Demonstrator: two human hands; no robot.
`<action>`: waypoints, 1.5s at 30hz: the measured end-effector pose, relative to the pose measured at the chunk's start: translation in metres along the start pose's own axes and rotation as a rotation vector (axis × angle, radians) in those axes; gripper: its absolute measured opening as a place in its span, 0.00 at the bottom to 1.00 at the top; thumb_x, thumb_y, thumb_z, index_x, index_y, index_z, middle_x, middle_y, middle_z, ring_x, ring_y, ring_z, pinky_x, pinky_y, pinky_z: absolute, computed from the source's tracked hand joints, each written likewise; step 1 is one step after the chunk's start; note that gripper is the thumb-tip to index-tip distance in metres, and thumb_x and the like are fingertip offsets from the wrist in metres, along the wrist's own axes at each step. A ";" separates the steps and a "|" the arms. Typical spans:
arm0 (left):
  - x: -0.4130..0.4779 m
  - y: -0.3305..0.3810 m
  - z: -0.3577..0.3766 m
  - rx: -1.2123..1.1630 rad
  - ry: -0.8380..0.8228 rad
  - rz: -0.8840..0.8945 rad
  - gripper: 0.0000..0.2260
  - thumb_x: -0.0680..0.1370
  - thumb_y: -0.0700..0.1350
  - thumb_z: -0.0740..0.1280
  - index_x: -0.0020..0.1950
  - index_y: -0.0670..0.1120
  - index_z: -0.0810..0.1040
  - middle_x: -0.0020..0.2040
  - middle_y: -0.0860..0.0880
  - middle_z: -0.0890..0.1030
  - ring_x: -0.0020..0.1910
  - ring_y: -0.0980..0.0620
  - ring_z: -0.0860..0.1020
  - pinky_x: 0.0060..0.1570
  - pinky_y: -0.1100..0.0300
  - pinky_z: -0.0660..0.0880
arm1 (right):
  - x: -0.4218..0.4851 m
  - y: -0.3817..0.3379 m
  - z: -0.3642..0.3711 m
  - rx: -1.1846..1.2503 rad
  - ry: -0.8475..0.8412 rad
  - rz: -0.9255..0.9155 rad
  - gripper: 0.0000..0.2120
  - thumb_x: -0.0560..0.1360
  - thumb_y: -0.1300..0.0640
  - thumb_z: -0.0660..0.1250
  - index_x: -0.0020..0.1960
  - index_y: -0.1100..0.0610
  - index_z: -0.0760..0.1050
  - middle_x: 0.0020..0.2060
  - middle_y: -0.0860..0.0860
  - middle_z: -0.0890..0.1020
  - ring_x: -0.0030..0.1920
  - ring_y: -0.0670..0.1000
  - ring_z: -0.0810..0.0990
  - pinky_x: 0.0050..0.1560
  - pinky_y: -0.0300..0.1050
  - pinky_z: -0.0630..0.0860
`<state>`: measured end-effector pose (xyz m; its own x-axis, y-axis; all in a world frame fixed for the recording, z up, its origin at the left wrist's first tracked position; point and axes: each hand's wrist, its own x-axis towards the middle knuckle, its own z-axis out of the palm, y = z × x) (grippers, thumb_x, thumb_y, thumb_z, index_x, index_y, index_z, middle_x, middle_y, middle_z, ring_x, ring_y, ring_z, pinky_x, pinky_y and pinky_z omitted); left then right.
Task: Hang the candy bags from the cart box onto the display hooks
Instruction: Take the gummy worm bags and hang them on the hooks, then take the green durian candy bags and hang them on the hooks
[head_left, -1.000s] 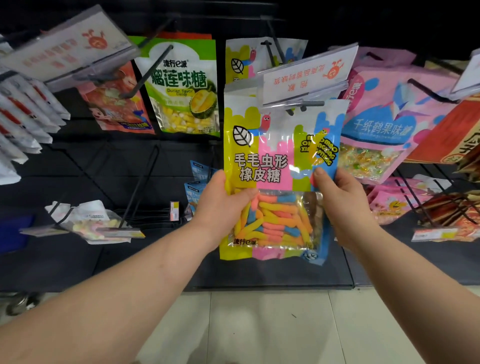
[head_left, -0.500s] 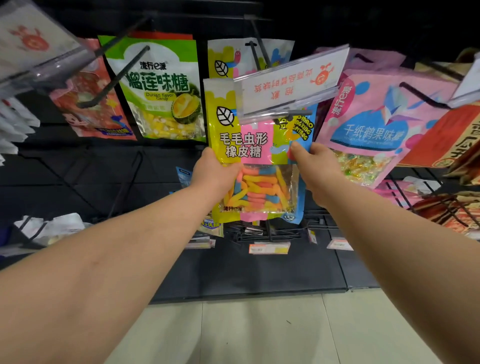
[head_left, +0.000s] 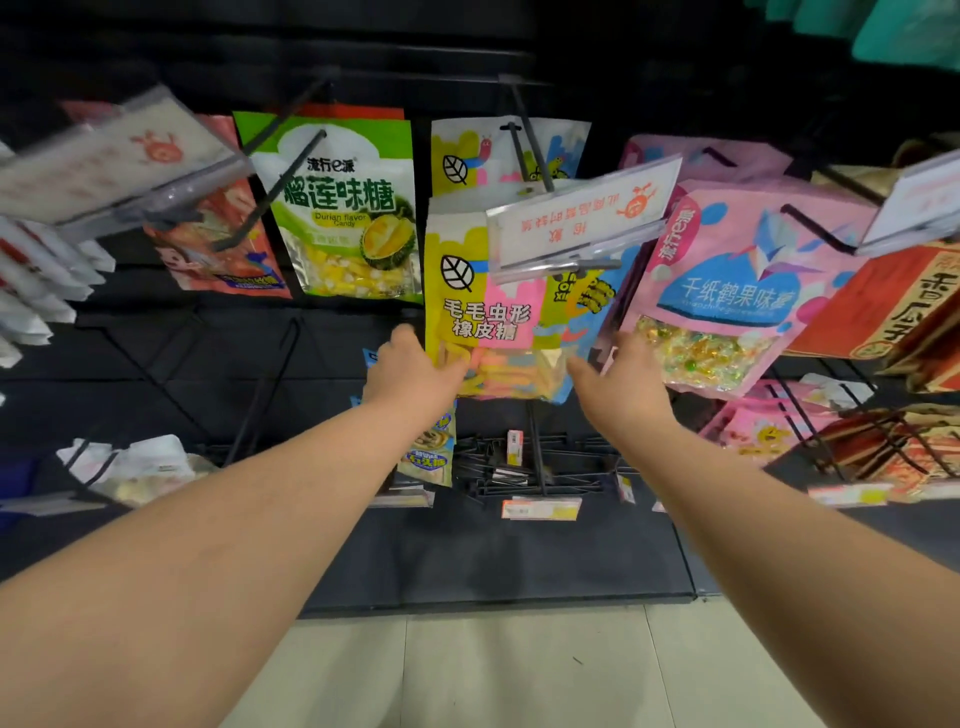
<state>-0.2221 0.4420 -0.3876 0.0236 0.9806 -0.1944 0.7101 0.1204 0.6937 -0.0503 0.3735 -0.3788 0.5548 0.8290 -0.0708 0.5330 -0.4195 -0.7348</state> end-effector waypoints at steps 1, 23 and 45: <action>-0.005 -0.004 -0.004 0.070 0.001 0.020 0.32 0.74 0.59 0.68 0.71 0.43 0.64 0.67 0.42 0.71 0.65 0.39 0.72 0.60 0.46 0.72 | -0.009 0.001 0.000 -0.112 -0.008 -0.028 0.24 0.77 0.50 0.65 0.69 0.58 0.64 0.64 0.58 0.70 0.61 0.60 0.72 0.58 0.54 0.72; -0.168 -0.165 -0.208 0.762 0.052 -0.027 0.33 0.77 0.63 0.59 0.77 0.48 0.56 0.77 0.46 0.59 0.76 0.42 0.55 0.71 0.44 0.57 | -0.186 -0.138 0.083 -0.836 -0.485 -0.776 0.29 0.78 0.40 0.58 0.75 0.48 0.56 0.75 0.51 0.60 0.76 0.58 0.53 0.71 0.60 0.55; -0.452 -0.503 -0.480 0.666 0.274 -0.566 0.36 0.76 0.65 0.58 0.78 0.50 0.53 0.78 0.46 0.57 0.77 0.42 0.53 0.72 0.45 0.57 | -0.576 -0.329 0.323 -0.757 -0.828 -1.220 0.29 0.78 0.43 0.58 0.76 0.49 0.56 0.75 0.51 0.60 0.76 0.58 0.52 0.73 0.62 0.52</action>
<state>-0.9277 0.0125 -0.3158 -0.5589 0.8150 -0.1529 0.8259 0.5636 -0.0146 -0.7518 0.1537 -0.3147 -0.7320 0.6392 -0.2359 0.6785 0.7152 -0.1676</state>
